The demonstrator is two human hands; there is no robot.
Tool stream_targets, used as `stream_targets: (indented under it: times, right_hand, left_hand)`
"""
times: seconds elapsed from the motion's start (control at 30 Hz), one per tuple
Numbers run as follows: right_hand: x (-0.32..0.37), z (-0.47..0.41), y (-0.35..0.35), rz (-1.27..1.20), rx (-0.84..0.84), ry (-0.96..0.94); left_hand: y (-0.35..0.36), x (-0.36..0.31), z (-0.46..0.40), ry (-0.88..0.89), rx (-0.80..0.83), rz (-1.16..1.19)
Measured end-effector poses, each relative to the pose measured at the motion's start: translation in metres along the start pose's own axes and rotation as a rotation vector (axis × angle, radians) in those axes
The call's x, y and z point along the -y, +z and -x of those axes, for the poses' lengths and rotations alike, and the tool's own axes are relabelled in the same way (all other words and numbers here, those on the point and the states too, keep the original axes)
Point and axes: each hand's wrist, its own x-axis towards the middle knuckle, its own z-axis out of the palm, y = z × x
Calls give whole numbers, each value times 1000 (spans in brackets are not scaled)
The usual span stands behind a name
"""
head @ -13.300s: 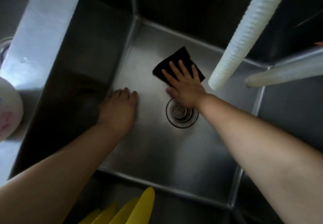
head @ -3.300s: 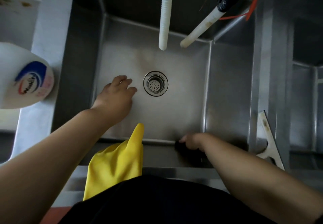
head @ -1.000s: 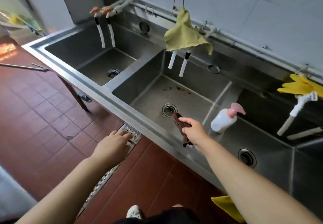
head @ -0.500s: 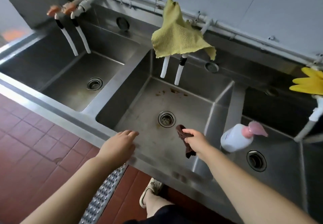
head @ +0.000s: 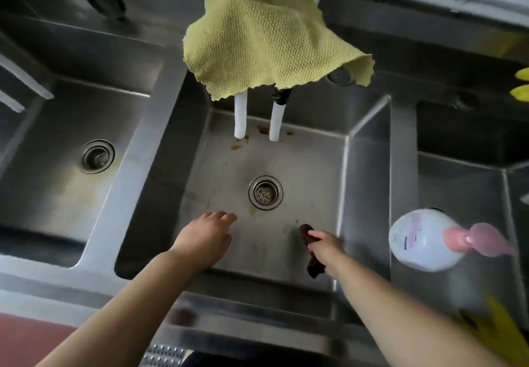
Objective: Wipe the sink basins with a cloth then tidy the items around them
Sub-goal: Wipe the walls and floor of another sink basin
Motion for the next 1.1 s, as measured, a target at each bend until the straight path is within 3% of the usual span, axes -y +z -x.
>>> stream_targets:
  times: [0.2, 0.37, 0.57, 0.8, 0.93, 1.1]
  right_hand:
    - [-18, -26, 22, -52, -226, 133]
    - [-18, -30, 45, 161, -65, 303]
    - [-19, -51, 65, 203, -93, 374]
    - [-31, -79, 88, 34, -101, 489]
    - [-30, -85, 91, -154, -222, 685]
    - [-19, -102, 91, -312, -359, 713]
  left_hand:
    - [7, 8, -57, 145, 161, -54]
    - [15, 14, -95, 245, 278, -181]
    - [25, 11, -136, 306, 302, -284]
    - [49, 7, -178, 323, 366, -432]
    - [53, 6, -191, 288, 357, -458]
    - [60, 8, -207, 304, 343, -538]
